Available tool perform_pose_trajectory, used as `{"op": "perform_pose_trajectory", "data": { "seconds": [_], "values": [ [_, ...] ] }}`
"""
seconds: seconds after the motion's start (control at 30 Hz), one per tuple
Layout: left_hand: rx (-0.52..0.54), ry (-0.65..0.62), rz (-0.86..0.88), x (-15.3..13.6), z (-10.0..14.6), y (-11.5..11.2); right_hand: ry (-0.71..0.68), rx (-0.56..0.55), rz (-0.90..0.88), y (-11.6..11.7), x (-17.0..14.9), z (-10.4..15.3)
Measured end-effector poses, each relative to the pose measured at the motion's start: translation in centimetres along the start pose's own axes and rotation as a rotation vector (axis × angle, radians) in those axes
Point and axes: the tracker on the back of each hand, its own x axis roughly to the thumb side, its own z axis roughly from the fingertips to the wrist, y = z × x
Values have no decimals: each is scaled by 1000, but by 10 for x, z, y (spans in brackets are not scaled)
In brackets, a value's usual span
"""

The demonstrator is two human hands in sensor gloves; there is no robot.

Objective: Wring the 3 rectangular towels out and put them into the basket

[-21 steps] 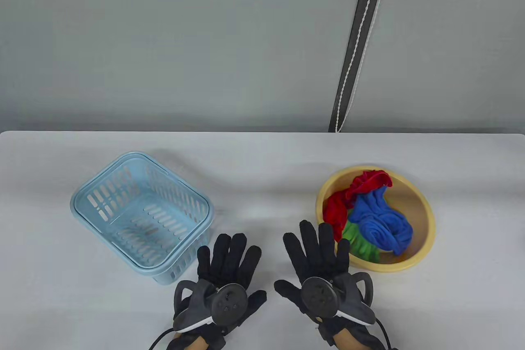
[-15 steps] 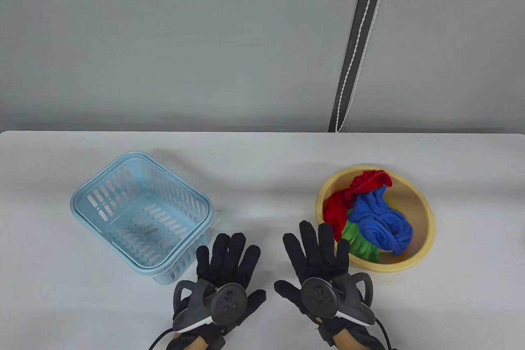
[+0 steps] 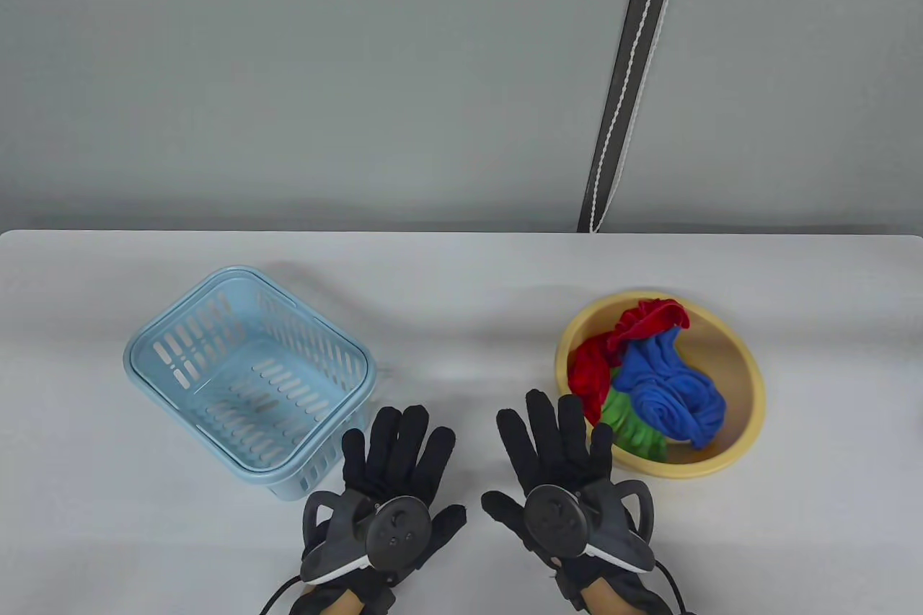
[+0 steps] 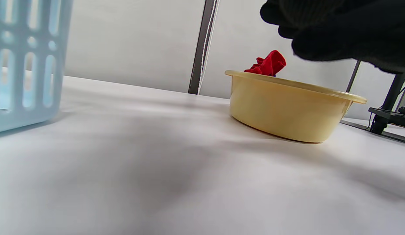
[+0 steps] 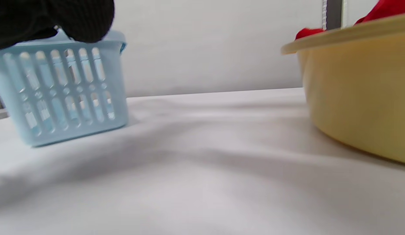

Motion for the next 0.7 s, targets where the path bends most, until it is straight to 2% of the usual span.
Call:
{"op": "perform_pose_trajectory", "data": {
  "seconds": [0.07, 0.2, 0.3, 0.37, 0.5, 0.7],
  "values": [
    [0, 0, 5, 0, 0, 0, 51, 7, -17, -16, -7, -8],
    [-6, -2, 6, 0, -1, 0, 200, -21, -38, -64, -37, -33],
    [-6, -2, 3, 0, -1, 1, 341, 21, -71, -89, -68, -49],
    [-4, -4, 3, 0, -2, 1, 403, 50, -68, -97, -85, -55],
    [-15, -5, 1, 1, -3, 0, 539, 182, -4, -89, -121, -65],
    [-23, -2, 4, 1, -3, 0, 638, 453, 153, -46, -143, -76]
  ]
}}
